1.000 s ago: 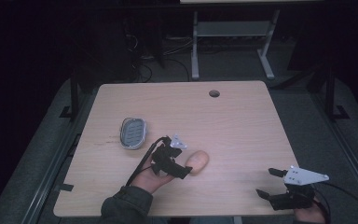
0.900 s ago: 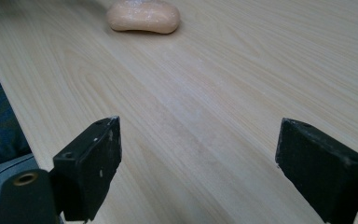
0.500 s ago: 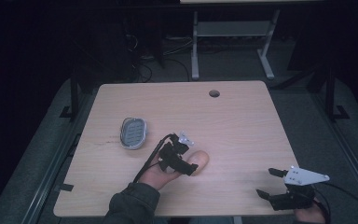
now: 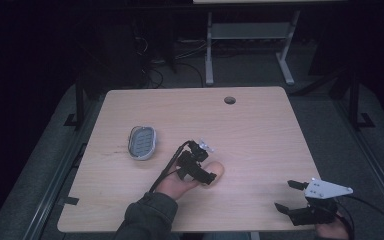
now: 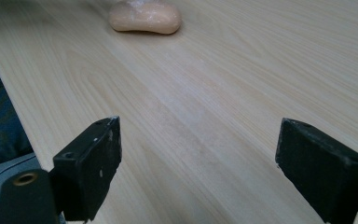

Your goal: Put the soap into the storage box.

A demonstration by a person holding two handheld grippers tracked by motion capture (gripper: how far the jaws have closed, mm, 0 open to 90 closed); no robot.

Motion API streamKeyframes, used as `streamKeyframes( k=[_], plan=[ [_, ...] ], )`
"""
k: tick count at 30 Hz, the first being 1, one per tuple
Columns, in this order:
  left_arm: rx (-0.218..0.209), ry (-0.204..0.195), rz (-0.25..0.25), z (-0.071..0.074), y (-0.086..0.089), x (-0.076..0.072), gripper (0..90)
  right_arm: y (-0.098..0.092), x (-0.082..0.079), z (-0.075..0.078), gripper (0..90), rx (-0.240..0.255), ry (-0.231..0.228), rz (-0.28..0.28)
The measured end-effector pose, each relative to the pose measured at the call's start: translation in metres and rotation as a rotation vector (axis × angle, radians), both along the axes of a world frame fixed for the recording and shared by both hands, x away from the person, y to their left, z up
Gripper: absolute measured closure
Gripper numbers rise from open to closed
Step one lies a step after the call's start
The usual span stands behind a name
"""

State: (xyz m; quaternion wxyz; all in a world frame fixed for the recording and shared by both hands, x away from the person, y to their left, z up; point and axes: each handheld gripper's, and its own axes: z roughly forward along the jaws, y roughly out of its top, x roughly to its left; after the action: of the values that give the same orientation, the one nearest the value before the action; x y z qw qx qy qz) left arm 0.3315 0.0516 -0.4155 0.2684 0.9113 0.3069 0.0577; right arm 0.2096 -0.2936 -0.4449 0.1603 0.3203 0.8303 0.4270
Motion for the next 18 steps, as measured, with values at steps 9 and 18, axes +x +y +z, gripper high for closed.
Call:
streamKeyframes(
  k=[9,18],
  plan=[
    [0.031,0.020,0.016,-0.008,-0.016,0.006,23.2,0.000,0.000,0.000,13.8,0.002,0.001,0.003],
    [0.061,0.029,0.024,-0.016,-0.026,0.010,23.3,0.000,0.000,0.000,13.8,0.004,0.001,0.005]
  ],
)
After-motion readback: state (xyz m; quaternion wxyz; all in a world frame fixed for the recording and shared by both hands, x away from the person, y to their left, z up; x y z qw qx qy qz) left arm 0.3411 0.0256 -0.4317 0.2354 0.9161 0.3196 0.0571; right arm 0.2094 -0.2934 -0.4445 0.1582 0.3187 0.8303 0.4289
